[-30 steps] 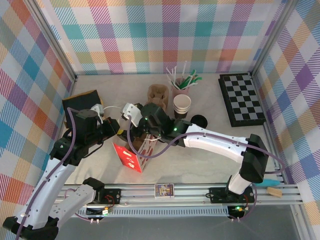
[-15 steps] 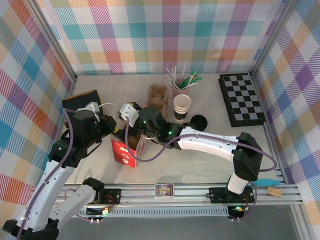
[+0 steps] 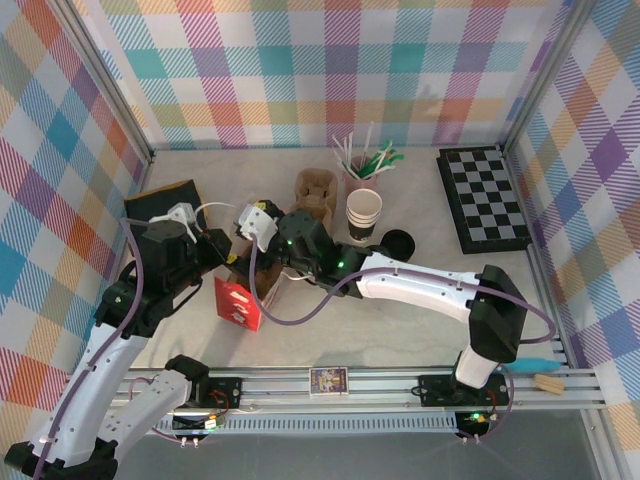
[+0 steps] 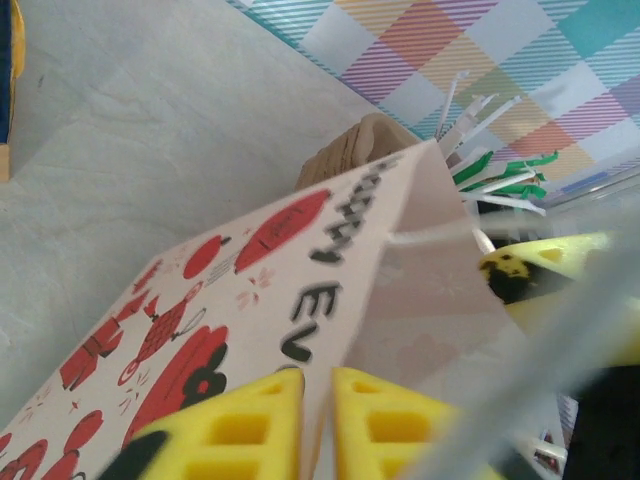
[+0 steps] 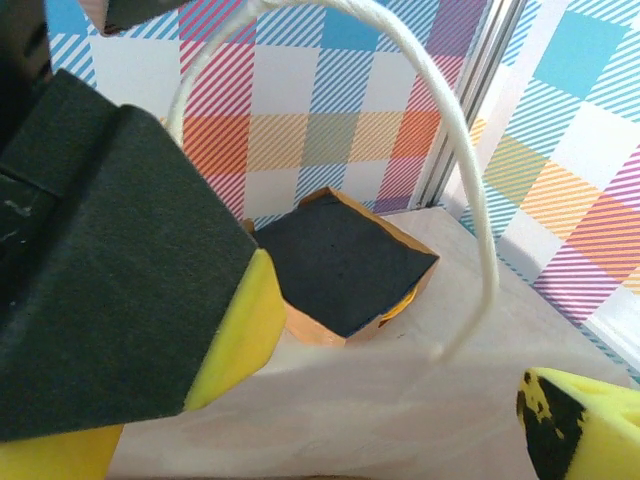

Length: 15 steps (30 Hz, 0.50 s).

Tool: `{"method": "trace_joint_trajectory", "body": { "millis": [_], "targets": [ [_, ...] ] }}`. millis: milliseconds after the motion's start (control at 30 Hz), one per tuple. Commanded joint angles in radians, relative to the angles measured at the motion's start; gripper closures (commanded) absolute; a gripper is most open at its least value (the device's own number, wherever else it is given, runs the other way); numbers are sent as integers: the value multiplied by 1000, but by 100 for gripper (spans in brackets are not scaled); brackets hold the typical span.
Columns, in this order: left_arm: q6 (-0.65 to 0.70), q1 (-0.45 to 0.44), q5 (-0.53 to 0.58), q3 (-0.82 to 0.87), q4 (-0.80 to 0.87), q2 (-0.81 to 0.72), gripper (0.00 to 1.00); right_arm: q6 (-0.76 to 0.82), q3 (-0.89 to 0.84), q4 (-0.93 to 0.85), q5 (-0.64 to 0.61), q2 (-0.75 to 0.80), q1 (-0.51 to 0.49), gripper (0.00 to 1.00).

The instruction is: Pack the takeout coffee

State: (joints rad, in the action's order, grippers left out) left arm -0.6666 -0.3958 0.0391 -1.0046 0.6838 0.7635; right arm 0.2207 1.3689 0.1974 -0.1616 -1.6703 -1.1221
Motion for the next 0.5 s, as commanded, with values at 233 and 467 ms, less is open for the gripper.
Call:
{"method": "trace_joint_trajectory", "body": {
  "millis": [233, 467],
  "targets": [
    [-3, -23, -84, -36, 138, 27, 64, 7, 4, 135, -21, 137, 5, 0],
    [13, -12, -67, -69, 148, 60, 63, -20, 51, 148, 1, 136, 6, 1]
  ]
}}
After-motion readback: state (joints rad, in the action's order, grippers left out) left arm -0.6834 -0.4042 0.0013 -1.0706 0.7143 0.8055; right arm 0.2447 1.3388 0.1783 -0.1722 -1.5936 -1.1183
